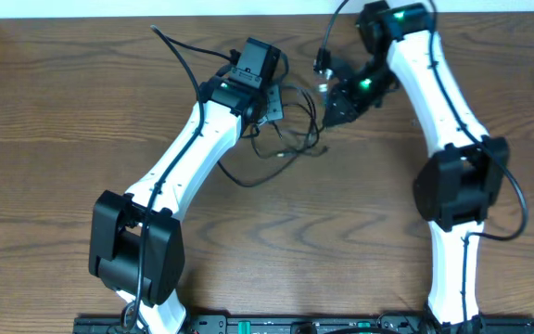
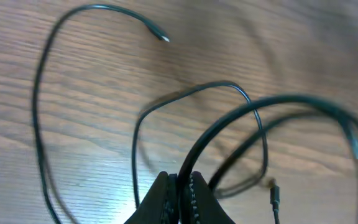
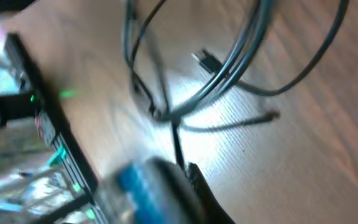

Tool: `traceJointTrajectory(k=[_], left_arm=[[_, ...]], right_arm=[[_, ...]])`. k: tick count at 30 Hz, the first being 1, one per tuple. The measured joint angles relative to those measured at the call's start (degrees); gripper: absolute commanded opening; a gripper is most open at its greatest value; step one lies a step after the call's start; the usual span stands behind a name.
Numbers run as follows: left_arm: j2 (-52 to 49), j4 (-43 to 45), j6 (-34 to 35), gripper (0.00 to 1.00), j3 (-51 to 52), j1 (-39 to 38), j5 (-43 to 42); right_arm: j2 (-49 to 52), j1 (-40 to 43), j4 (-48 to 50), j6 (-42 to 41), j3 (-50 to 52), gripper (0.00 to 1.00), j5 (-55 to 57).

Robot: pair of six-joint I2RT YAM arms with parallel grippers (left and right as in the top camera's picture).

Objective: Untangle cables

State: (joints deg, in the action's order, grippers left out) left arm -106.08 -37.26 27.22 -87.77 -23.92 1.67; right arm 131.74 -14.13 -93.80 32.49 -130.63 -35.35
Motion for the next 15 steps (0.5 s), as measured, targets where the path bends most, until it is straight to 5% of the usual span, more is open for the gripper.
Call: traceJointTrajectory(k=[7,15], left_arm=[[0.0,-0.7,0.2,0.08,0.0,1.2,1.2],[0.0,2.4,-4.0,0.07,0.0,1.2,-4.9]], right_arm=[[-3.7,4.2,0.7,9.3,0.0,0.03,-5.7],[-3.7,5.4,7.5,1.1,0.0,0.41,-6.6]])
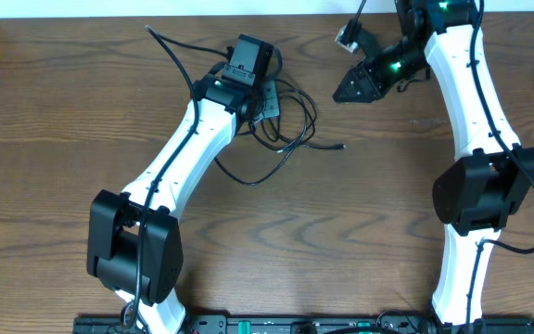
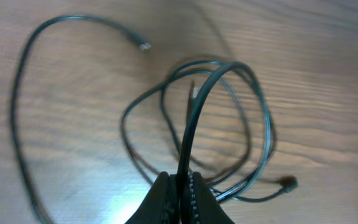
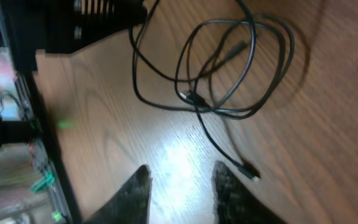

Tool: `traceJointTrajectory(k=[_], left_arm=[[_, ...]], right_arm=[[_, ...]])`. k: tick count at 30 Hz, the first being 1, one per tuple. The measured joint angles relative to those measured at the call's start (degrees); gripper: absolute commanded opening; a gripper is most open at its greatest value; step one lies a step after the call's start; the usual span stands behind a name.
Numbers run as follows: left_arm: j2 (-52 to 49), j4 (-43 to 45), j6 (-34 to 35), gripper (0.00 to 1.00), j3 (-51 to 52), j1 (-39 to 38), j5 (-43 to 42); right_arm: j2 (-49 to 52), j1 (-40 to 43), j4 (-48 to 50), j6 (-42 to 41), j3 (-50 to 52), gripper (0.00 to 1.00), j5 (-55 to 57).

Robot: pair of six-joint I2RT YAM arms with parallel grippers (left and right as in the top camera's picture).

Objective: Untangle cables

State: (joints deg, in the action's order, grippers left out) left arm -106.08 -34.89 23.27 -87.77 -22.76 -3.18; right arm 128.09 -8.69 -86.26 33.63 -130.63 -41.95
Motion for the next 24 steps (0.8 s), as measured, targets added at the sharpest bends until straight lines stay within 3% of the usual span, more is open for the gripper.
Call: traceJointTrajectory(k=[9,17,24], left_arm=[[3.5,8.1,-8.9,0.07,0.0,0.0,-11.9],[16.8,10.5,-11.4,0.07,0.0,0.4,-14.1],[20.6,9.5,-11.5,0.07,0.0,2.4,-14.1]], right_arm=[[0.0,-0.8,2.0,-3.2,0.0,0.46,-0.1],[0.0,-1.0,3.8,-3.8,0.0,0.47,0.1],[0.0,-1.0,6.6,-9.2,0.0,0.48,2.8]])
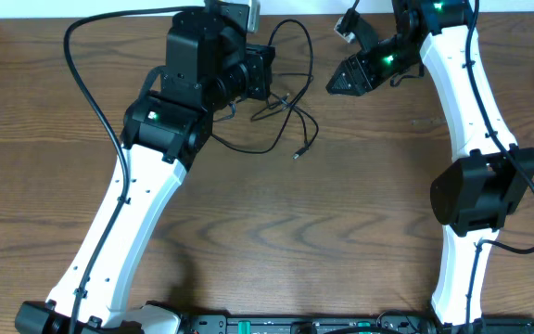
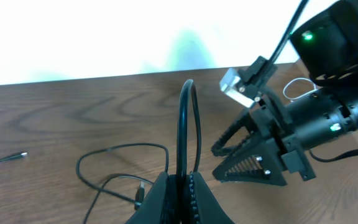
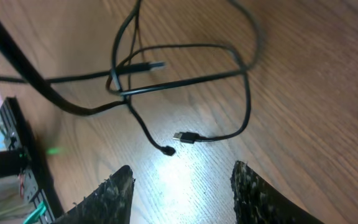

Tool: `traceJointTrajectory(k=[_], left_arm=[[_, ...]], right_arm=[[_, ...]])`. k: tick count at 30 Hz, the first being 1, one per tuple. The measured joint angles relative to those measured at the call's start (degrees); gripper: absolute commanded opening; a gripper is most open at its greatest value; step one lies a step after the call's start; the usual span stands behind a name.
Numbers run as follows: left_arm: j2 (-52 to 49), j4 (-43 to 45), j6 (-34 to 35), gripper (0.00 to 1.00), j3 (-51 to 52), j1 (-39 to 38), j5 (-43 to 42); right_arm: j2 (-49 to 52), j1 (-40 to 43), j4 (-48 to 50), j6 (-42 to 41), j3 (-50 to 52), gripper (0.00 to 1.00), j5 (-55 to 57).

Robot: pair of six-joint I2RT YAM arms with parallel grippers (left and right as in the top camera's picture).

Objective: Untangle cables

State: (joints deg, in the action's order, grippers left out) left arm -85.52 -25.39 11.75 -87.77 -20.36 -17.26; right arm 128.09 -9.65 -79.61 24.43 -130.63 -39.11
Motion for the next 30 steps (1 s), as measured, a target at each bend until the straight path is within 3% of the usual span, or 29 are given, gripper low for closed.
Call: traceJointTrajectory(k=[6,15,25,30], left_arm=[[-0.2,1.1,0.0,0.07,0.0,0.2,0.0],[-0.2,1.6,0.0,0.08,0.0,0.2,0.0],[-0.2,0.1,0.0,0.07,0.0,0.2,0.0],[-0.2,-0.3,0.0,0.07,0.0,0.2,0.0]], right_arm=[[0.0,-0.3,3.7,-5.7,0.1,0.49,3.4],[0.0,-1.5,12.8,-21.5,6.1,0.72,5.4],[0.0,-4.6,28.3,-39.6,14.4,0.73,-2.3],[0.0,-5.4,31.5,-44.5,16.4,0.72,-5.9]])
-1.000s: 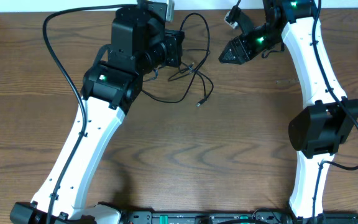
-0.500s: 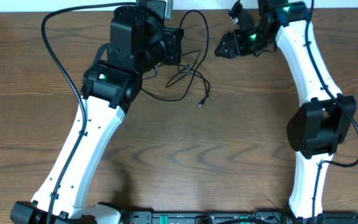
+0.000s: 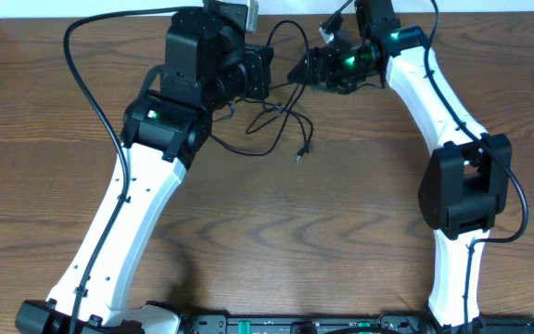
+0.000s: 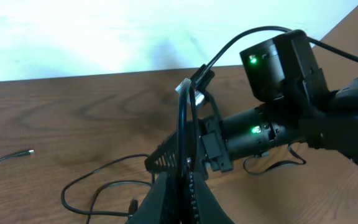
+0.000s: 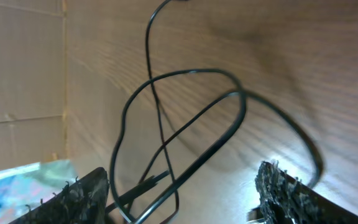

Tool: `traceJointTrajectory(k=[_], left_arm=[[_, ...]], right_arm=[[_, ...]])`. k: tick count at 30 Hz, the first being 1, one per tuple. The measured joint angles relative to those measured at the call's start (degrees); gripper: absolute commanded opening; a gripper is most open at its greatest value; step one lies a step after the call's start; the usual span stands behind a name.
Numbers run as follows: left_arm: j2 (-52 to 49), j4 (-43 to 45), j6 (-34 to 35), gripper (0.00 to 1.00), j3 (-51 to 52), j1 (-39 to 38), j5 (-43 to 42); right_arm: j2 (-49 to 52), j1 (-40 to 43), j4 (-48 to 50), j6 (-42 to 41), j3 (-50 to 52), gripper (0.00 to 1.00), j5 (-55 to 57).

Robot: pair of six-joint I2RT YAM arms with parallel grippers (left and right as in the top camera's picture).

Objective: Untangle cables

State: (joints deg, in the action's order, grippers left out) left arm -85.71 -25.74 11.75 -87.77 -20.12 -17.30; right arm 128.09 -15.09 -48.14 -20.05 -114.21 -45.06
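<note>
My left gripper (image 3: 260, 72) is raised over the back of the table and shut on a thick black cable (image 4: 183, 118), which stands up from its jaws. Thin black cables (image 3: 281, 116) lie in a tangle below it, with one loose plug end (image 3: 298, 156) trailing forward. My right gripper (image 3: 302, 70) sits just right of the left one, wide open. In the right wrist view, looped strands (image 5: 166, 124) cross between its spread fingers (image 5: 86, 199), and the jaws touch none of them. The left wrist view shows the right gripper (image 4: 166, 160) close in front.
A white cable lies at the far right edge. The thick cable's long loop (image 3: 109, 18) arcs across the back left. A thin cable end (image 4: 23, 152) rests on the wood to the left. The table's back edge is close behind both grippers.
My right gripper has moved left, from open air at the back right to right beside the left gripper over the tangle. It is still open. The left arm has not moved.
At first my left gripper was low on the table, shut on the thick cable, with the right gripper close by the tangle. Then the right gripper stood open, off to the back right. Then the left arm was raised with the cable. Now the right gripper is at the tangle.
</note>
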Motion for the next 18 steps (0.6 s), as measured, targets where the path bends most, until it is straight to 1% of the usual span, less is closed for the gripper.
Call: traceJointTrajectory(k=[7,9,11,12,13,16,18], left_arm=[[0.0,-0.2,0.0,0.08,0.0,0.0,0.0],[0.0,-0.4,0.0,0.07,0.0,0.0,0.0],[0.0,-0.6,0.0,0.08,0.0,0.0,0.0],[0.0,-0.7,0.0,0.07,0.0,0.0,0.0],[0.0,-0.7,0.0,0.07,0.0,0.0,0.0],[0.0,-0.7,0.0,0.07,0.0,0.0,0.0],[0.0,-0.8,0.0,0.07,0.0,0.0,0.0]], right_arm=[[0.0,-2.1,2.4,-2.1,3.3,0.71,-1.7],[0.0,-2.6,2.7,-2.2,4.0,0.67,-1.9],[0.0,-3.0,2.8,-2.3,4.5,0.61,-1.9],[0.0,-3.2,2.8,-2.3,4.7,0.55,-2.0],[0.0,-3.3,2.8,-2.4,4.8,0.51,-2.1],[0.0,-3.5,2.8,-1.6,5.2,0.23,-2.0],[0.0,-3.5,2.5,-1.5,5.3,0.01,-1.3]])
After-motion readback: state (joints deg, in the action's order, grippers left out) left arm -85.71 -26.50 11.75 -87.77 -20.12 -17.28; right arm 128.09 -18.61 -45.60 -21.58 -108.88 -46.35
